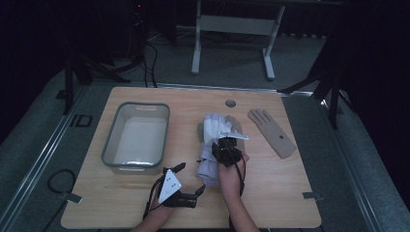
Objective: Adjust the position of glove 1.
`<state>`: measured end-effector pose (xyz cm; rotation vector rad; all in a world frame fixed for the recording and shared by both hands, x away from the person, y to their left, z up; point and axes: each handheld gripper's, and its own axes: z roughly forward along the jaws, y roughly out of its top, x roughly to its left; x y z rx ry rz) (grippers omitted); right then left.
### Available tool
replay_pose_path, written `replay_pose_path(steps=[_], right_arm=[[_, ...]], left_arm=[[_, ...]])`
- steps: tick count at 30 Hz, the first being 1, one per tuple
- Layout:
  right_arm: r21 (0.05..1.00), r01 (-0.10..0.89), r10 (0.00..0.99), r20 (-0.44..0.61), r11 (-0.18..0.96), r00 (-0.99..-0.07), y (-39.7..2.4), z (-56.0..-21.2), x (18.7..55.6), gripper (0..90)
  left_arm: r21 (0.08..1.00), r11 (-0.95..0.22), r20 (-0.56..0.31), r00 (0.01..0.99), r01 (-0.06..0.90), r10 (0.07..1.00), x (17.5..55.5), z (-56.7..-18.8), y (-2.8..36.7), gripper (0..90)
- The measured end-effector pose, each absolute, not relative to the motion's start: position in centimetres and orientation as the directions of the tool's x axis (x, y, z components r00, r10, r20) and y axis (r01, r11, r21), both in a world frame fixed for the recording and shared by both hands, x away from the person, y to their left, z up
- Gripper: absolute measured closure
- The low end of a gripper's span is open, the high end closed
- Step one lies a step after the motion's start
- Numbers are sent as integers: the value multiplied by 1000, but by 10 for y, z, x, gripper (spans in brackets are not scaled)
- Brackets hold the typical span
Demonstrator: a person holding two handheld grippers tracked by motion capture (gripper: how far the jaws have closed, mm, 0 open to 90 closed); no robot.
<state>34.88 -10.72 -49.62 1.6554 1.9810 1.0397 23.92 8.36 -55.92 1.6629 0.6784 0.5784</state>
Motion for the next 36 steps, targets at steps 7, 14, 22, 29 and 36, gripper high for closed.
replay_pose_path(steps=[7, 14, 22, 29, 36], right_arm=[[765, 640, 941, 163, 69, -297, -103, -478, 337, 788], [745, 656, 935, 140, 118, -327, -96, -485, 337, 787], [720, 682, 937, 135, 131, -323, -93, -505, 348, 780], [714, 687, 942, 123, 135, -313, -102, -509, 358, 769], [715, 686, 931, 150, 131, -334, -107, -507, 359, 687]], left_arm=[[982, -142, 12, 708, 125, 706, 239, -559, 84, 16], [982, -143, 14, 708, 123, 707, 239, -559, 84, 16], [982, -142, 12, 707, 126, 707, 239, -559, 84, 16], [982, -140, 9, 702, 130, 712, 240, -559, 85, 16], [981, -134, 1, 690, 139, 724, 241, -559, 85, 16]])
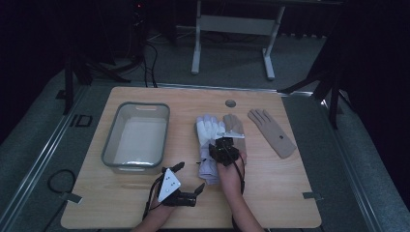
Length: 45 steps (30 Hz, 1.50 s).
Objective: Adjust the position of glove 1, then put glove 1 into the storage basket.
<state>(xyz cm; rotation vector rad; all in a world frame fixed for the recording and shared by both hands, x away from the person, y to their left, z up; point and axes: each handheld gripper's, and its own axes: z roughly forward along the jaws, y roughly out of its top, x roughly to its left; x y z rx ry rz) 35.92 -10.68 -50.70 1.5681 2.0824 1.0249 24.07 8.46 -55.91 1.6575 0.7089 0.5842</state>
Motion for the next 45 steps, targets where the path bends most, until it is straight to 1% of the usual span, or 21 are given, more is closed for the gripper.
replay_pose_path(steps=[1, 2, 3, 4, 7, 11, 13, 15, 16, 17, 18, 19, 24, 25, 31, 33, 35, 39, 40, 43, 45], right_arm=[[717, 686, 922, 170, 126, -347, -110, -503, 359, 607], [717, 686, 922, 170, 126, -347, -110, -503, 359, 607], [717, 686, 913, 189, 125, -363, -113, -500, 360, 502], [717, 686, 913, 189, 125, -363, -113, -500, 360, 502], [732, 667, 895, 197, 138, -401, -119, -496, 361, 349], [746, 658, 874, 250, 101, -417, -134, -487, 363, 263], [762, 636, 827, 279, 119, -489, -147, -481, 367, 119], [760, 639, 814, 292, 121, -502, -150, -480, 369, 141], [759, 636, 795, 295, 143, -531, -155, -478, 371, 121], [762, 628, 783, 292, 157, -550, -160, -476, 372, 137], [784, 598, 781, 266, 166, -565, -166, -474, 371, 142], [802, 572, 785, 239, 173, -571, -176, -474, 371, 178], [804, 557, 795, 192, 208, -575, -195, -477, 370, 205], [806, 552, 792, 186, 216, -582, -198, -478, 370, 203], [808, 545, 770, 198, 222, -607, -211, -484, 371, 173], [806, 548, 769, 198, 225, -607, -210, -484, 375, 125], [804, 549, 766, 201, 227, -611, -207, -482, 378, 107], [806, 555, 742, 243, 204, -625, -196, -478, 392, 101], [803, 558, 737, 244, 211, -630, -194, -478, 395, 102], [790, 574, 743, 247, 217, -622, -188, -481, 406, 198], [771, 595, 754, 249, 225, -608, -188, -487, 412, 300]], left_arm=[[981, -138, 5, 689, 138, 725, 240, -559, 84, 16], [981, -140, 7, 689, 137, 725, 240, -559, 84, 16], [980, -145, 12, 687, 137, 727, 240, -559, 84, 16], [980, -145, 12, 687, 137, 727, 240, -559, 84, 16], [978, -150, 6, 692, 147, 722, 241, -559, 84, 16], [973, -144, -21, 695, 178, 719, 242, -553, 83, 16], [975, -129, -36, 696, 183, 717, 242, -547, 83, 16], [969, -122, -66, 699, 216, 712, 244, -538, 82, 17], [965, -113, -89, 703, 235, 705, 245, -535, 81, 16], [957, -119, -106, 701, 264, 705, 247, -530, 80, 16], [950, -133, -107, 695, 281, 711, 248, -528, 79, 17], [934, -150, -125, 690, 324, 713, 251, -524, 78, 16], [898, -195, -129, 659, 395, 741, 259, -519, 76, 19], [895, -191, -135, 652, 404, 746, 261, -518, 75, 44], [879, -213, -109, 615, 426, 781, 273, -512, 70, 49], [874, -205, -120, 604, 441, 788, 277, -510, 68, 57], [868, -206, -118, 591, 452, 798, 281, -509, 63, 60], [851, -209, -115, 559, 482, 821, 292, -507, 54, 73], [846, -215, -108, 552, 488, 827, 296, -507, 51, 97], [832, -222, -106, 538, 508, 836, 304, -509, 46, 149], [806, -229, -119, 529, 546, 840, 309, -513, 44, 191]])
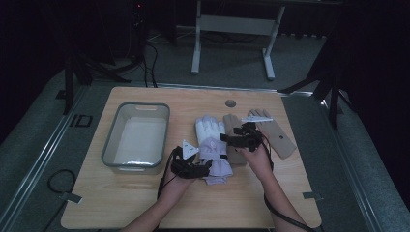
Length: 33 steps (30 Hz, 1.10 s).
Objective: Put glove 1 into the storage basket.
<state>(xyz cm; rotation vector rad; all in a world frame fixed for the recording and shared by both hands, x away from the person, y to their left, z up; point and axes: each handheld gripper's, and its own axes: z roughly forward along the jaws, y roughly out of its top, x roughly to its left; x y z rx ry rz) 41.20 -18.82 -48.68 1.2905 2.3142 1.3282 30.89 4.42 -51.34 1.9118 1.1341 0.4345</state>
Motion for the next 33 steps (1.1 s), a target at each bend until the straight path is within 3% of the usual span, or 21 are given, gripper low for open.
replay_pose_path(steps=[4, 10, 14, 21, 24, 25, 33], right_arm=[[728, 648, 753, 293, 223, -589, -190, -505, 415, 423], [650, 732, 700, 425, 206, -574, -185, -531, 412, 433], [588, 782, 710, 459, 208, -534, -182, -540, 416, 416], [550, 799, 686, 485, 242, -542, -180, -545, 419, 582], [563, 788, 703, 454, 249, -547, -177, -544, 416, 652], [566, 787, 708, 450, 246, -545, -176, -543, 415, 670], [590, 776, 756, 396, 225, -521, -167, -537, 406, 754]], left_arm=[[786, -216, -151, 520, 579, 841, 313, -524, 44, 288], [743, -213, -198, 513, 634, 835, 318, -534, 46, 290], [724, -216, -202, 501, 656, 842, 319, -539, 49, 255], [681, -197, -278, 497, 706, 822, 326, -547, 52, 270], [660, -193, -340, 518, 726, 785, 330, -549, 54, 383], [660, -201, -341, 527, 724, 778, 330, -548, 53, 454], [684, -244, -301, 571, 688, 764, 328, -545, 52, 690]])
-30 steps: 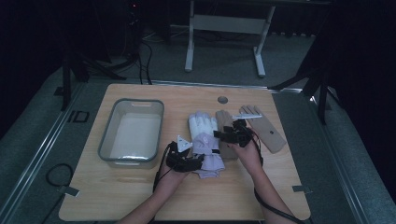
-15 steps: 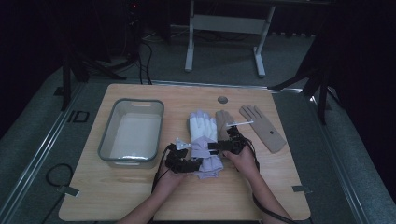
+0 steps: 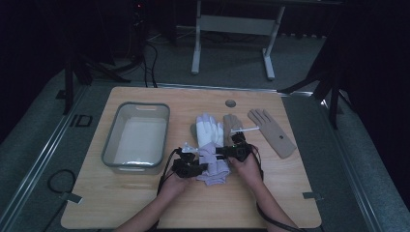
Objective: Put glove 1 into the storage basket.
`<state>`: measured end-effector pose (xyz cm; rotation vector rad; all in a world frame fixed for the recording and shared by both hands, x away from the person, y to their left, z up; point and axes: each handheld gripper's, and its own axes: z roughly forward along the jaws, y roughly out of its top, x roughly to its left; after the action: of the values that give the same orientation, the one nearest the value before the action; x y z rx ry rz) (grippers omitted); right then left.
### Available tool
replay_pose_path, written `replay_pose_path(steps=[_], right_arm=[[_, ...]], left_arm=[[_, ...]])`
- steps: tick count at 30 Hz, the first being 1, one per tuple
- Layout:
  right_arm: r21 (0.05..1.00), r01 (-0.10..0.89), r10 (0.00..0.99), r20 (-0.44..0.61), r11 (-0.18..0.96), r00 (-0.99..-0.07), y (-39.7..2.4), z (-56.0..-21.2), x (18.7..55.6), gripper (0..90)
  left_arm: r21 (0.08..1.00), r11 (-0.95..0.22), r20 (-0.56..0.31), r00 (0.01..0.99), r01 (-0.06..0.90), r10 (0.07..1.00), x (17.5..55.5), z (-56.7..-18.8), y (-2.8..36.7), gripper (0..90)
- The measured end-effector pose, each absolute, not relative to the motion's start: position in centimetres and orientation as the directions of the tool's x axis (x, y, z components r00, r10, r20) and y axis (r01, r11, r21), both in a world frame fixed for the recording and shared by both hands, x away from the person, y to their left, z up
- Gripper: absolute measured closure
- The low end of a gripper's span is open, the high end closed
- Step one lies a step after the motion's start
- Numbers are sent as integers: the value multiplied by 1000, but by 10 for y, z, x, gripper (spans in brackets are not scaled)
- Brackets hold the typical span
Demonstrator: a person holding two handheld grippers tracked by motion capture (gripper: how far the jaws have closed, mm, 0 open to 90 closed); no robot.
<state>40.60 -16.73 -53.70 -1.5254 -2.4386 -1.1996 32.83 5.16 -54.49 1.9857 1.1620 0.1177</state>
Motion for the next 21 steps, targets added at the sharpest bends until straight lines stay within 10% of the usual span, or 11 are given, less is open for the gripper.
replay_pose_path(steps=[21], right_arm=[[690, 699, 745, 363, 188, -559, -159, -478, 402, 782]], left_arm=[[749, -246, -263, 617, 615, 742, 335, -489, 71, 752]])
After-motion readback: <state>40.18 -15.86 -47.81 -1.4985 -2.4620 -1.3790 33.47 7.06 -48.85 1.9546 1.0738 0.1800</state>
